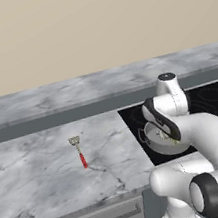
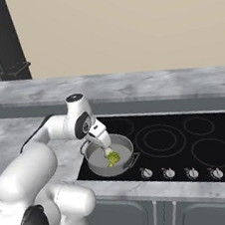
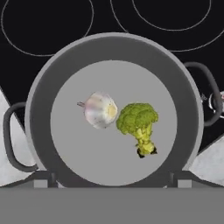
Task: Put the garlic and broccoli in the pot. Retrieve the spatula and lightly stir the vegetables in the pot.
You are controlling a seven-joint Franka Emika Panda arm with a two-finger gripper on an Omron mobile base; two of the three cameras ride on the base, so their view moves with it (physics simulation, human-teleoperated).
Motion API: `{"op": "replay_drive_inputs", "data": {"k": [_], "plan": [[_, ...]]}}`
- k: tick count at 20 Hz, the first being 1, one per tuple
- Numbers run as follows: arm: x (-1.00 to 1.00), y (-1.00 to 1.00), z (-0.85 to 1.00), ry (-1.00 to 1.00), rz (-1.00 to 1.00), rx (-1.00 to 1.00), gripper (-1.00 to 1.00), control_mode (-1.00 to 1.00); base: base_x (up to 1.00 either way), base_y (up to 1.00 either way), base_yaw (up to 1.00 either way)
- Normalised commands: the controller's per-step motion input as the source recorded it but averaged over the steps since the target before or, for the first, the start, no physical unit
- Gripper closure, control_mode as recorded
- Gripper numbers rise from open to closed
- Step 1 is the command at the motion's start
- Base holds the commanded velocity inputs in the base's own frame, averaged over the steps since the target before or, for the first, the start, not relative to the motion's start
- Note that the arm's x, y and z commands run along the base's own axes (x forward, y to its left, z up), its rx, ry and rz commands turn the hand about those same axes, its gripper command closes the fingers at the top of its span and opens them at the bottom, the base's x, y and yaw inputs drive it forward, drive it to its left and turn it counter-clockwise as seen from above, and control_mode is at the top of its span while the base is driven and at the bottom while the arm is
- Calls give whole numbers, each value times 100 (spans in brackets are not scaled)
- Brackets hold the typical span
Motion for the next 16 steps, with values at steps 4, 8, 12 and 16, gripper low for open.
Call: {"op": "replay_drive_inputs", "data": {"k": [4,8,12,16], "plan": [[-37,81,28,0,13,0,-100,-100,0,0,0],[-23,89,26,0,11,0,-100,-100,0,0,0],[0,95,20,3,0,0,-100,-100,0,0,0],[6,86,10,4,0,0,-100,-100,0,0,0]]}}
